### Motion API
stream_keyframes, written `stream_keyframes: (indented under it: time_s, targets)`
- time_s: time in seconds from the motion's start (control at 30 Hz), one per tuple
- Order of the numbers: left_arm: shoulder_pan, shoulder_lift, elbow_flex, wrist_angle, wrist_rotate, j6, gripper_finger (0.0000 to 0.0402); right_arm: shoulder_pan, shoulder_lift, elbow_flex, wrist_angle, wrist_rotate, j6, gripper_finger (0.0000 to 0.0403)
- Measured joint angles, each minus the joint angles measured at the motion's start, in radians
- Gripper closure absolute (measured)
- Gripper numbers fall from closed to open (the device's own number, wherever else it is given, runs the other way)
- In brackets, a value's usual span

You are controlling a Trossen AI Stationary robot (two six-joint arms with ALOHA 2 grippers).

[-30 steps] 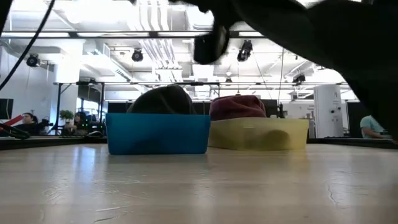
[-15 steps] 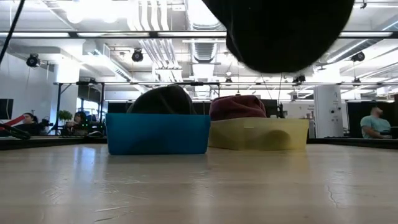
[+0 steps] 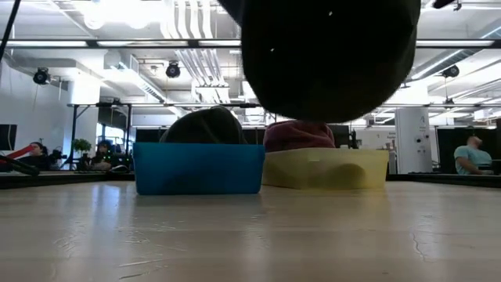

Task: Pick & Place hat
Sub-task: Put the black cap into the blue bin

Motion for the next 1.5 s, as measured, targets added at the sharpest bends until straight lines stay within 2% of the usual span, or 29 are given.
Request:
stream_keyframes:
  time_s: [0.07,0.17,0.27,0.5,0.63,0.77,0.93,1.13,1.27,1.5]
  targets:
    - [-0.019,0.000,-0.026,0.002,0.001,0.003,0.0392,-0.054,-0.006,-0.001,0.081,-0.030,-0.099,0.0220]
    - [-0.038,0.000,-0.051,0.007,-0.008,0.017,0.0392,-0.138,-0.004,-0.019,0.300,-0.128,-0.329,0.0227]
    - [-0.049,0.000,-0.064,0.011,-0.020,0.019,0.0392,-0.212,0.024,-0.024,0.498,-0.174,-0.497,0.0238]
    - [-0.071,0.000,-0.086,0.015,-0.107,0.061,0.0392,-0.373,0.147,-0.025,0.713,-0.418,-0.642,0.0287]
    - [-0.080,0.000,-0.086,0.015,-0.166,0.070,0.0392,-0.421,0.250,-0.025,0.816,-0.571,-0.693,0.0324]
    - [-0.091,0.000,-0.086,0.015,-0.193,0.068,0.0392,-0.446,0.345,-0.026,0.891,-0.672,-0.717,0.0358]
    - [-0.107,0.000,-0.086,0.015,-0.193,0.059,0.0392,-0.471,0.429,-0.024,0.935,-0.694,-0.720,0.0384]
    - [-0.110,0.000,-0.088,0.010,-0.193,0.045,0.0392,-0.492,0.473,-0.023,0.925,-0.746,-0.737,0.0390]
    - [-0.112,0.000,-0.088,0.001,-0.191,0.004,0.0392,-0.492,0.430,-0.023,0.917,-0.735,-0.766,0.0390]
    - [-0.130,-0.002,-0.102,-0.019,-0.167,-0.017,0.0392,-0.491,0.258,-0.021,0.862,-0.628,-0.818,0.0390]
